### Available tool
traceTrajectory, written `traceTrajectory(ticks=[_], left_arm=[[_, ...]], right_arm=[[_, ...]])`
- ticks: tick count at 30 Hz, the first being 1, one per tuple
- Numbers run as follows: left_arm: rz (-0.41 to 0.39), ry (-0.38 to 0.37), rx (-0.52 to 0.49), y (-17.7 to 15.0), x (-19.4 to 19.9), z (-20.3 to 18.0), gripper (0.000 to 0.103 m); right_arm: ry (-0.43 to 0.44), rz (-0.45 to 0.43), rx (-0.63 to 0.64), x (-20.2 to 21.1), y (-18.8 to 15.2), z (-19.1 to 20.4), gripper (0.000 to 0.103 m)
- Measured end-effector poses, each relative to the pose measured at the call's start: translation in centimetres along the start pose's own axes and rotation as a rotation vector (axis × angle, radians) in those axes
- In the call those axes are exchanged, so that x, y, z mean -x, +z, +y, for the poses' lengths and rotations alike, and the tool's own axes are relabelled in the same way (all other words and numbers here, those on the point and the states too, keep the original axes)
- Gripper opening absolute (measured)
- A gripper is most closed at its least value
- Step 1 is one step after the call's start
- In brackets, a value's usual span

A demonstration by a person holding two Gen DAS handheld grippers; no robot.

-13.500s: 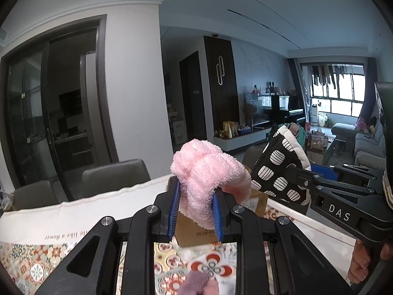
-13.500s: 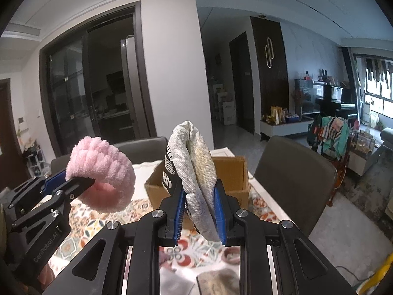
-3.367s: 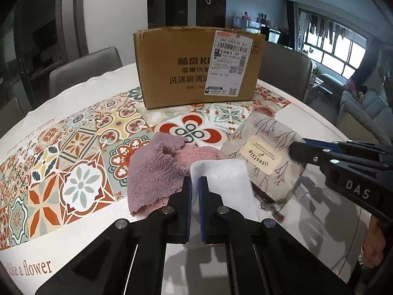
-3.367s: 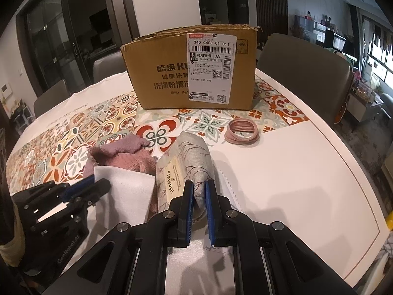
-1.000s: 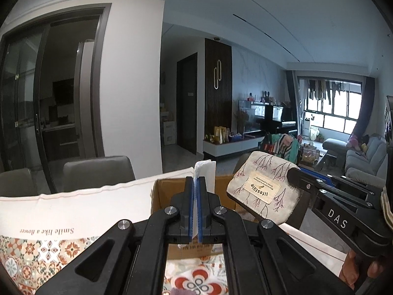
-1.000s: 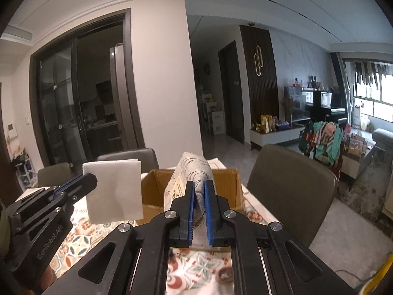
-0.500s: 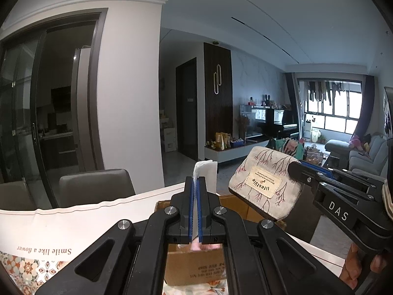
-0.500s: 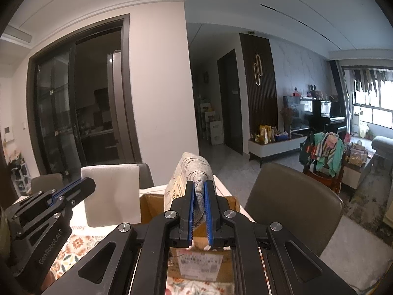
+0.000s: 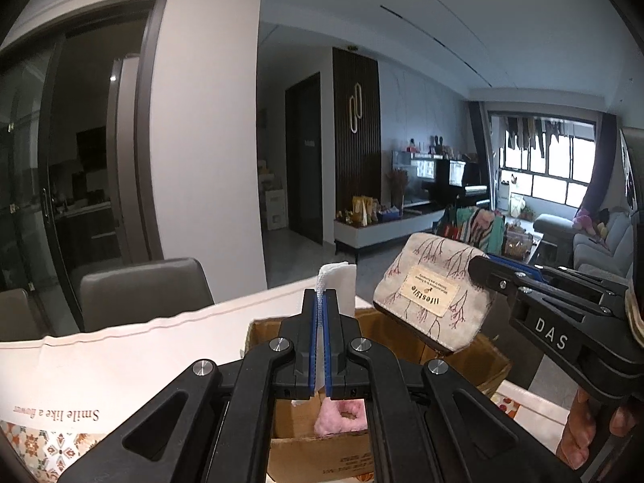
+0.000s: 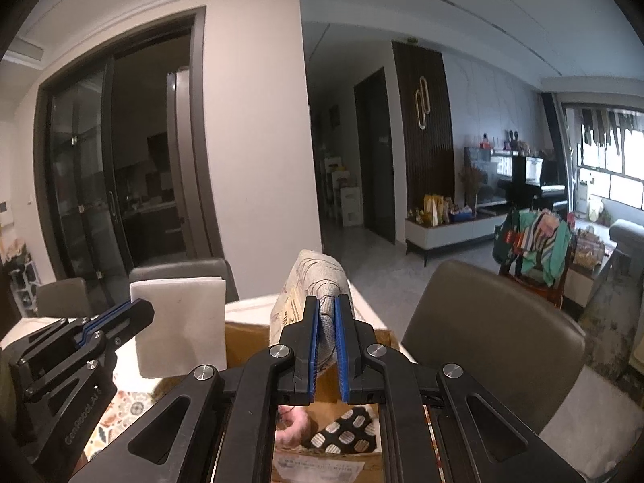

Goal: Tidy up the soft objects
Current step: 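Lower white cloth and beige pouch into the box and open both tools, then withdraw both open tools from the box back over the table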

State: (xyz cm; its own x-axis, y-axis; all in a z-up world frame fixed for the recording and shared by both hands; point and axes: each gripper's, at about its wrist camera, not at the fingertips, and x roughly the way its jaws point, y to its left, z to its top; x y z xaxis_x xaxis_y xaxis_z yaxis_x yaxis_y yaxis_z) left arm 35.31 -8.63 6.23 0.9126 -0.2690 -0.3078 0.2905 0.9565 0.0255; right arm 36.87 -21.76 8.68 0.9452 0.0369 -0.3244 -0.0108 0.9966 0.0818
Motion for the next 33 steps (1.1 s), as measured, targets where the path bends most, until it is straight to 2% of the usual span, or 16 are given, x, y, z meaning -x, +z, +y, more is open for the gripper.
traceTrajectory(ticks=[7,14,15,17,18,21,22,23,27,30,33], left_arm=[[0.094,-0.008,-0.014,-1.7,-3.3,-0.4,0.005],[0.222,-0.043,-0.013,-3.7,-6.2,-0.9,0.006],[0.239,-0.049,-0.006,-3.9,-6.5,-0.9,0.009],[0.267,-0.06,0.006,-4.2,-7.0,-0.9,0.024],[0.271,-0.061,0.011,-4.2,-7.0,-0.8,0.032],[0.267,-0.067,0.004,-4.1,-6.4,-1.1,0.038],[0.263,-0.064,0.002,-4.0,-6.3,-0.9,0.043],[0.255,-0.056,0.001,-3.9,-5.9,-0.9,0.044],[0.24,-0.034,0.002,-3.3,-5.0,-0.4,0.05],[0.226,-0.019,-0.004,-2.7,-3.3,-0.6,0.051],[0.201,-0.009,-0.022,-2.1,-1.9,-0.7,0.053]], right_arm=[[0.0,0.118,-0.025,-3.7,-2.0,-1.0,0.009],[0.018,0.225,-0.028,-5.7,-3.7,-1.7,0.01],[0.021,0.235,-0.026,-5.9,-3.9,-1.6,0.01],[0.023,0.262,-0.025,-6.4,-4.2,-1.9,0.011],[0.021,0.27,-0.031,-6.5,-4.2,-2.1,0.013],[0.033,0.293,-0.051,-6.9,-4.2,-2.5,0.017],[0.04,0.295,-0.055,-6.9,-4.2,-2.6,0.023],[0.042,0.294,-0.055,-6.8,-4.1,-2.7,0.031],[0.027,0.271,-0.048,-6.0,-3.9,-2.8,0.032],[0.021,0.261,-0.052,-5.1,-3.6,-2.7,0.032],[0.025,0.249,-0.058,-3.8,-3.3,-2.6,0.036]])
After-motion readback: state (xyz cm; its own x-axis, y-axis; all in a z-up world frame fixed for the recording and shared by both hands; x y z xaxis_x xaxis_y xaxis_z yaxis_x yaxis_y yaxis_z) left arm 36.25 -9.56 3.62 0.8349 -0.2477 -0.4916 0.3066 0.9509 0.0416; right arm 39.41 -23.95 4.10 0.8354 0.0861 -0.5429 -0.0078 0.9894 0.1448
